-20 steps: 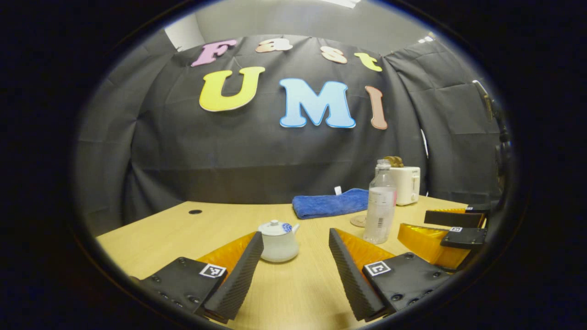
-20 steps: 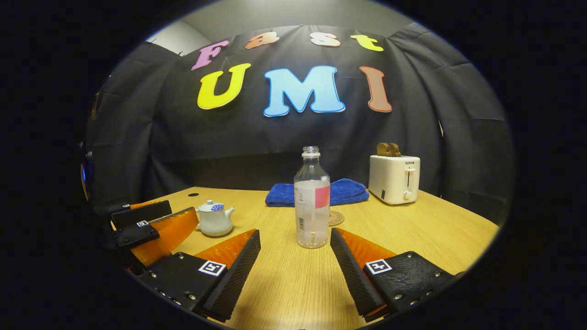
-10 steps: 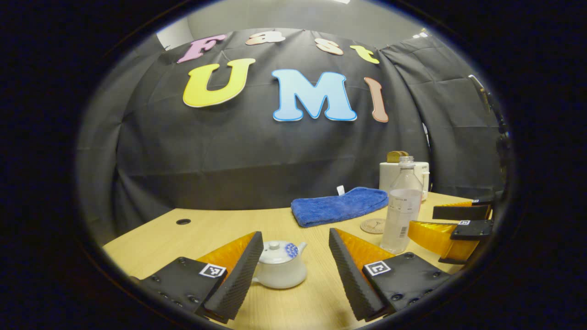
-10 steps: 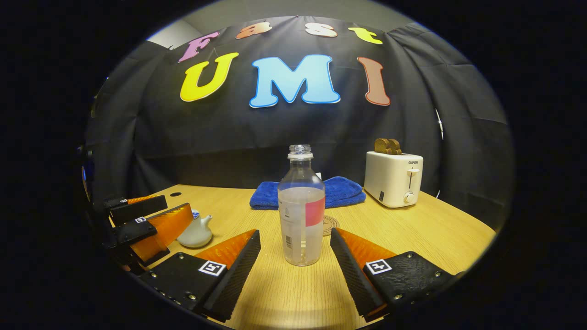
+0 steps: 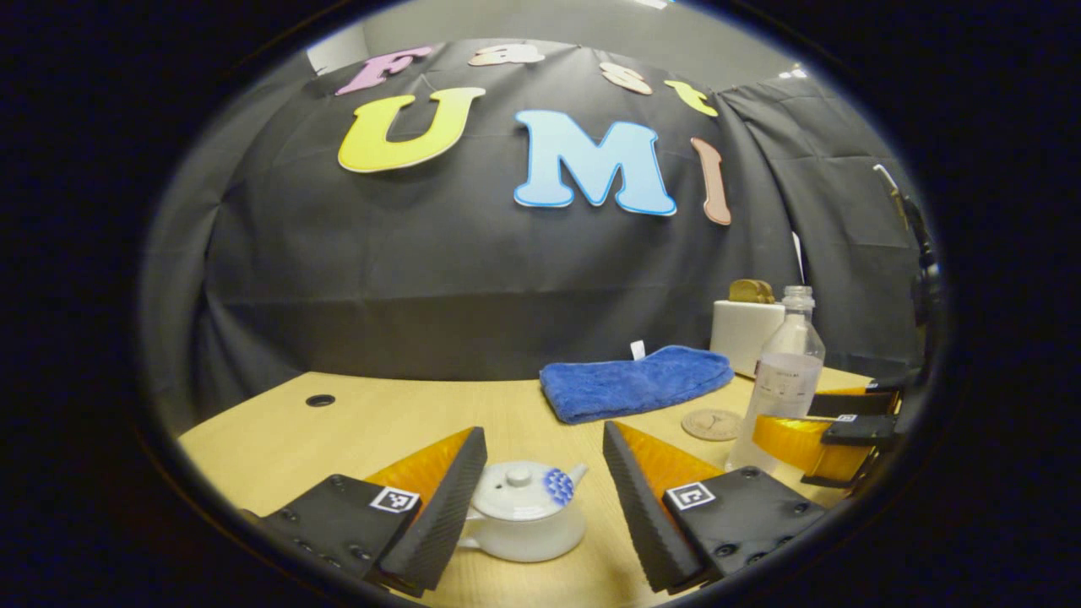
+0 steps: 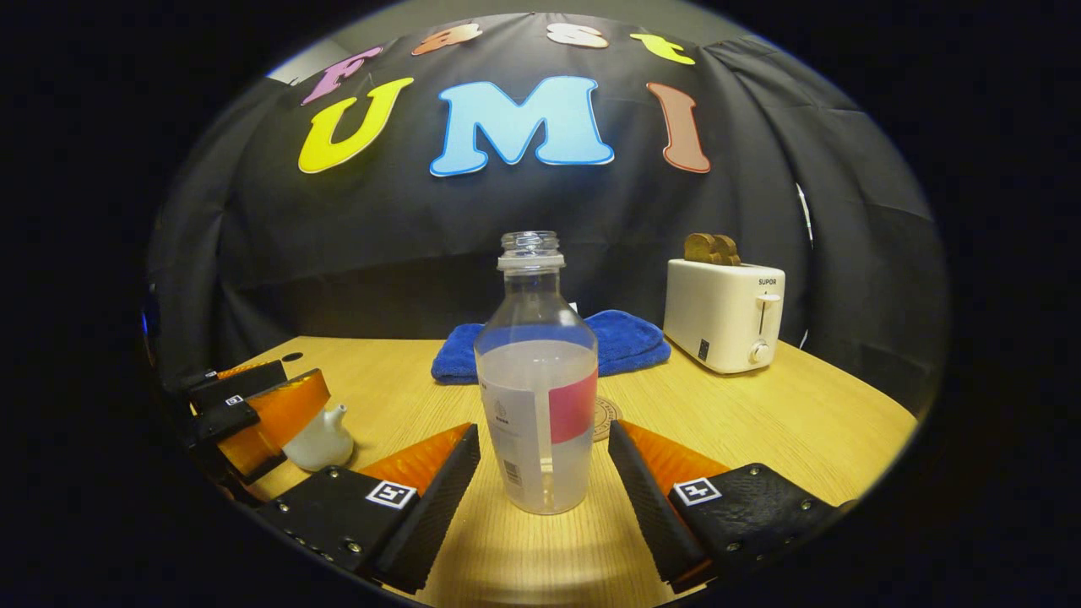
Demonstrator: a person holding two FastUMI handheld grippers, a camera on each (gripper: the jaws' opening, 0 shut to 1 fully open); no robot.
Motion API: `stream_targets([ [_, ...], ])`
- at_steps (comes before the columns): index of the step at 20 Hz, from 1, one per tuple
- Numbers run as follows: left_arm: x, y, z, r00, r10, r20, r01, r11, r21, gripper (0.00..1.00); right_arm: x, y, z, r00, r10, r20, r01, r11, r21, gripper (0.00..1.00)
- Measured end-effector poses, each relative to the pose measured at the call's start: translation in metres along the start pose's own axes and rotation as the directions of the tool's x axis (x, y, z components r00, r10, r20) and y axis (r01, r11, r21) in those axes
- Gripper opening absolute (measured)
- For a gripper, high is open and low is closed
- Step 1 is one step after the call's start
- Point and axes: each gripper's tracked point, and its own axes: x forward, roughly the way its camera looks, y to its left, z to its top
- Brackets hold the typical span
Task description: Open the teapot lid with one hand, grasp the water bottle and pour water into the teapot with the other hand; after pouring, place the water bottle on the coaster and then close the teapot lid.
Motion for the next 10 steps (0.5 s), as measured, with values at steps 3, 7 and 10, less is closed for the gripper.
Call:
stream_targets([
  [3, 0.004, 0.002, -0.007, 0.999, 0.011, -0.034, -0.011, 1.000, 0.024, 0.68, 0.003, 0.003, 0.002, 1.000, 0.003, 0.020, -0.003, 1.000, -0.026, 0.95],
  [7, 0.002, 0.003, -0.010, 0.998, 0.029, -0.064, -0.025, 0.998, 0.058, 0.47, 0.002, 0.004, 0.002, 1.000, 0.029, 0.009, -0.029, 0.999, 0.020, 0.95],
  [10, 0.002, 0.011, -0.007, 0.997, 0.066, -0.050, -0.062, 0.996, 0.064, 0.48, 0.003, -0.003, 0.003, 1.000, 0.017, 0.011, -0.018, 0.999, 0.036, 0.95],
])
